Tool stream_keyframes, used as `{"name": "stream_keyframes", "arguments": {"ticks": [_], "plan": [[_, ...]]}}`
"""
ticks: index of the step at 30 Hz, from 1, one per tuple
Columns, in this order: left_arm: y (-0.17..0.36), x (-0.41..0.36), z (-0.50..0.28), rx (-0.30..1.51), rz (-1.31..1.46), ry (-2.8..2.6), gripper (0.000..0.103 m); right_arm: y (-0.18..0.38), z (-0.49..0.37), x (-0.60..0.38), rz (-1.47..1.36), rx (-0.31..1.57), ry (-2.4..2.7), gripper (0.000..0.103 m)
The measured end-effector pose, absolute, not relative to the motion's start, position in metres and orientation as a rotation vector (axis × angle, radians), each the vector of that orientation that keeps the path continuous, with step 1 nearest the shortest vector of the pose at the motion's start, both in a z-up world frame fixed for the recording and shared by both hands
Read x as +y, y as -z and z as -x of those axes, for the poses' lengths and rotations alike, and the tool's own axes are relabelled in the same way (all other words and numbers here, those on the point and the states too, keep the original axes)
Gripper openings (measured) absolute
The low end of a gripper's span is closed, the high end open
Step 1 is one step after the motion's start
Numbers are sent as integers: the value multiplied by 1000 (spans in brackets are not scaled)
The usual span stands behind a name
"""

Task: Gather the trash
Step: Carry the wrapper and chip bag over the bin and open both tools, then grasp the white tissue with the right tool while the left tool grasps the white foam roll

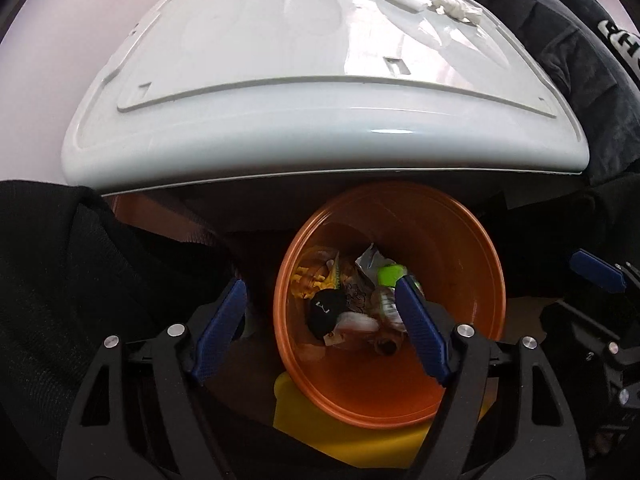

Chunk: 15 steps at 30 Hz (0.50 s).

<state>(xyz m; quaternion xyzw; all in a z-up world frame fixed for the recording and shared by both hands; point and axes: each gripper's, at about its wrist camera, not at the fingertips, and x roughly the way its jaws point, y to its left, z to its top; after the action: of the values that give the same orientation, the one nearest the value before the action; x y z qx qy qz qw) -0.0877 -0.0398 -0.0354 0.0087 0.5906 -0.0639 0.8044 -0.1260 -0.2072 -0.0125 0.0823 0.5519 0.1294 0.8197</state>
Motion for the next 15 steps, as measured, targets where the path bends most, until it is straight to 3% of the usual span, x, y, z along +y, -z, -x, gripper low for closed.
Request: {"name": "stream_keyframes", "arguments": {"ticks": [15], "plan": [[25, -37, 83, 1208, -15, 136, 75, 12, 118, -210, -188, 1178, -275, 79]]}}
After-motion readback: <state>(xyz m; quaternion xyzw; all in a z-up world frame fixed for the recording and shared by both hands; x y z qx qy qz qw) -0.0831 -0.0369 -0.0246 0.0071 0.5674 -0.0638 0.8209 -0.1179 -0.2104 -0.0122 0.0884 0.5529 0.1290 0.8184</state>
